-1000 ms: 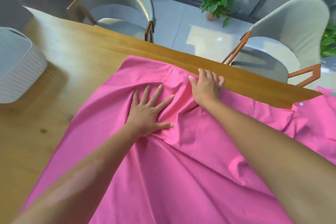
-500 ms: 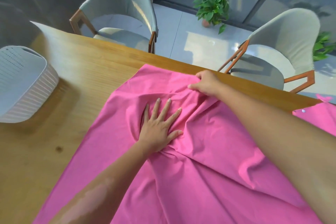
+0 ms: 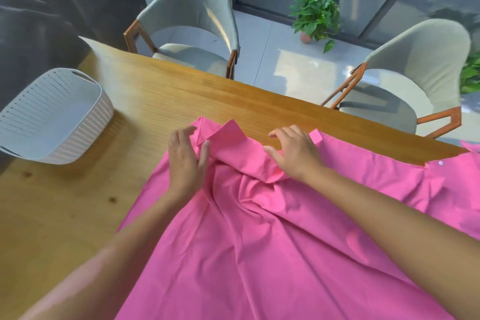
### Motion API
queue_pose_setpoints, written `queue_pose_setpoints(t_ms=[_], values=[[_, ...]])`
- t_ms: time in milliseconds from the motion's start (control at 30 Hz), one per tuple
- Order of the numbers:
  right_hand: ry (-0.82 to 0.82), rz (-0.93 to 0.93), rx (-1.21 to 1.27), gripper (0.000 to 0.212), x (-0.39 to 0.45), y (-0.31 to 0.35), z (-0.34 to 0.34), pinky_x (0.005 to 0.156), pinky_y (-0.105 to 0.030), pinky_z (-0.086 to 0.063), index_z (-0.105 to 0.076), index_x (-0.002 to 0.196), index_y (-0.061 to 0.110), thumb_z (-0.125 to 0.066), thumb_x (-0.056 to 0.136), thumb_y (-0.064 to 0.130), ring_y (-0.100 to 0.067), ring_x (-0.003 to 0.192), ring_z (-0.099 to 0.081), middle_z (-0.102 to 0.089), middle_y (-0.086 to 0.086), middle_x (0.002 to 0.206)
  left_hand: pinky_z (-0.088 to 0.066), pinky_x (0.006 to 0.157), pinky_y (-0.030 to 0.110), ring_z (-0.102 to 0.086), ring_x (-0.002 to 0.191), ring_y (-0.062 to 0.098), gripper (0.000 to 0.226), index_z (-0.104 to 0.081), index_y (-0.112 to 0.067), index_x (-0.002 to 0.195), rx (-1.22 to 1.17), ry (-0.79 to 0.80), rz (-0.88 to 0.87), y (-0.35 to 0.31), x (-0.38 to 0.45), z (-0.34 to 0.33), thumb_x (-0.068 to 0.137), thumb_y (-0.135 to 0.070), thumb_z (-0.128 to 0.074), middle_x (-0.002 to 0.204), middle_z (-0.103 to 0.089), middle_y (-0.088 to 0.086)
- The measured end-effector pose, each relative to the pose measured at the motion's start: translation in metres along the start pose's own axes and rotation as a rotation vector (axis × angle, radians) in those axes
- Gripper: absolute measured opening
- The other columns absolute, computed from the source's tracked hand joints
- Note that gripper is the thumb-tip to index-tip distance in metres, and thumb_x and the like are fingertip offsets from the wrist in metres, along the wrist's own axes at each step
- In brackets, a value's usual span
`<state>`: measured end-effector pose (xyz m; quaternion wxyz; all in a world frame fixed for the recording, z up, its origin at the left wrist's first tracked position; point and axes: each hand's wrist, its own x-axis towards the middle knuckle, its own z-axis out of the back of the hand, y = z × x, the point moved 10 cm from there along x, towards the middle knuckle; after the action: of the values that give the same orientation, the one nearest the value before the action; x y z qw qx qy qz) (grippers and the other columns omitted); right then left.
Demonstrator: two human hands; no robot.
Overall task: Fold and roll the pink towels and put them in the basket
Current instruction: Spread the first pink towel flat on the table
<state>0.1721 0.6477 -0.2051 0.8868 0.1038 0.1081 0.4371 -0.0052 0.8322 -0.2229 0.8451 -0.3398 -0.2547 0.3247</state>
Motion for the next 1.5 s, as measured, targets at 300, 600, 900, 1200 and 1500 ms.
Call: queue_pose_setpoints(t_ms=[300, 600, 900, 1200, 1500], values=[[0.340, -0.141, 0.131, 0.038, 0.012, -0.001, -0.055, 0.080, -0.031, -0.042, -0.058, 0.089, 0.030, -0.084, 0.070, 0.051, -0.014, 0.099, -0.052, -0.051, 0.009, 0.102, -0.028, 0.108, 0.050, -0.038, 0.134, 0.035, 0.096, -0.031, -0.015, 0.151, 0.486, 0.590, -0.088, 0.008, 0.043, -0.075, 0.079, -0.066, -0.068, 0.144, -0.051, 0.010], [0.292, -0.296, 0.211, 0.029, 0.012, -0.019, -0.061, 0.087, -0.035, -0.048, -0.064, 0.090, 0.028, -0.082, 0.075, 0.045, -0.012, 0.096, -0.054, -0.050, 0.007, 0.103, -0.043, 0.081, 0.034, -0.058, 0.091, 0.022, 0.011, -0.076, -0.019, 0.093, 0.137, 0.535, -0.189, -0.012, 0.070, -0.071, 0.087, -0.027, -0.075, 0.089, -0.074, -0.003], [0.196, -0.345, 0.296, 0.015, 0.045, -0.035, -0.034, 0.072, -0.032, -0.042, -0.056, 0.081, 0.023, -0.067, 0.091, 0.028, -0.018, 0.081, -0.058, -0.062, 0.006, 0.083, -0.045, 0.066, 0.031, -0.060, 0.068, 0.009, 0.001, -0.075, -0.015, 0.088, -0.245, 0.444, 0.100, -0.004, 0.109, -0.062, 0.089, -0.016, -0.074, 0.075, -0.071, -0.004], [-0.193, -0.295, 0.268, 0.022, 0.158, -0.044, 0.089, 0.090, -0.036, -0.044, -0.053, 0.110, 0.015, -0.063, 0.093, 0.024, -0.024, 0.102, -0.055, -0.061, -0.003, 0.107, -0.052, 0.076, 0.029, -0.060, 0.076, 0.002, 0.016, -0.064, -0.015, 0.102, -0.368, 0.106, 0.231, -0.016, 0.236, -0.048, 0.089, -0.005, -0.068, 0.096, -0.071, 0.003], [-0.153, -0.376, 0.125, 0.020, 0.031, -0.093, 0.020, 0.096, -0.044, -0.043, -0.058, 0.114, 0.012, -0.056, 0.095, 0.016, -0.030, 0.111, -0.053, -0.061, -0.008, 0.115, -0.021, 0.119, 0.060, -0.020, 0.150, 0.035, 0.072, -0.028, -0.022, 0.156, 0.310, 0.415, 0.028, -0.001, 0.142, -0.098, 0.094, -0.041, -0.060, 0.165, -0.021, 0.009]])
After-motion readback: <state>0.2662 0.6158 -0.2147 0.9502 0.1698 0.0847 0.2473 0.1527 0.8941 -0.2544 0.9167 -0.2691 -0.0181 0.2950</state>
